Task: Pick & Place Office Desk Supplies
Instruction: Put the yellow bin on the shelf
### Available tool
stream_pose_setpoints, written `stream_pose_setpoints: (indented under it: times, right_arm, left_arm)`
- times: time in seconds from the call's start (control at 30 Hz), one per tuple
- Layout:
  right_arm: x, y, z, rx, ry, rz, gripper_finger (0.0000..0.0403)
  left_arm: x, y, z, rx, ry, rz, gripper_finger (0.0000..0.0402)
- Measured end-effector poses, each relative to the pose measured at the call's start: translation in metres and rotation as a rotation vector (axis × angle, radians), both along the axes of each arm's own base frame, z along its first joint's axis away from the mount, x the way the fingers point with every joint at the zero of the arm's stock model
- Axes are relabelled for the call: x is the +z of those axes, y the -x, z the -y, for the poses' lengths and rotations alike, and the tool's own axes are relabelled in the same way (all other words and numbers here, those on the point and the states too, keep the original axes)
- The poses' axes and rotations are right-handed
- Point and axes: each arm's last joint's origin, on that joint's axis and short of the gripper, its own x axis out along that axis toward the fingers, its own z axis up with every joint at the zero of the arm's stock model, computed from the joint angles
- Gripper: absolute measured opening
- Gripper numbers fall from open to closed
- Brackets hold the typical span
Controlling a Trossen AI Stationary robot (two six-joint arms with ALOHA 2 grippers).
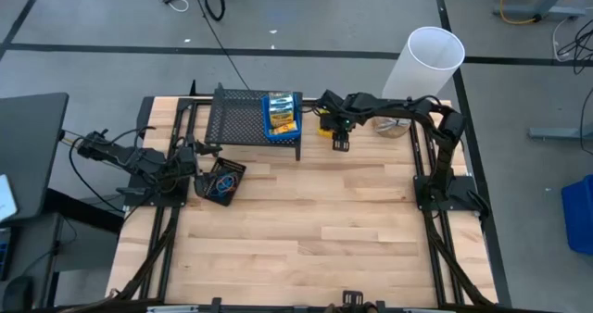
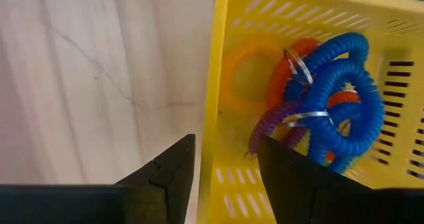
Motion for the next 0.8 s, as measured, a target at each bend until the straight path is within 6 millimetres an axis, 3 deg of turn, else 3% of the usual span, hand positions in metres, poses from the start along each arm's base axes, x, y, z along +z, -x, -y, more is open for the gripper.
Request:
stream_pose_setpoints:
  times: [0.27,0.5,0.8]
  right_arm:
    - [-0.021,0.008,-0.001,-0.018,0.047,-0.011,0.0143]
    - [-0.025,0.009,-0.003,-0.057,0.048,-0.004,0.0013]
    - [-0.015,0.008,-0.010,-0.123,0.157,-0.025,0.0004]
  left_arm:
    - [0.000,0.000,0.000,0.000,0.002,0.001,0.0335]
    - [0.000,0.000,0.000,0.004,0.001,0.001,0.0335]
    - [0.000,0.000,0.000,0.004,0.001,0.001,0.0335]
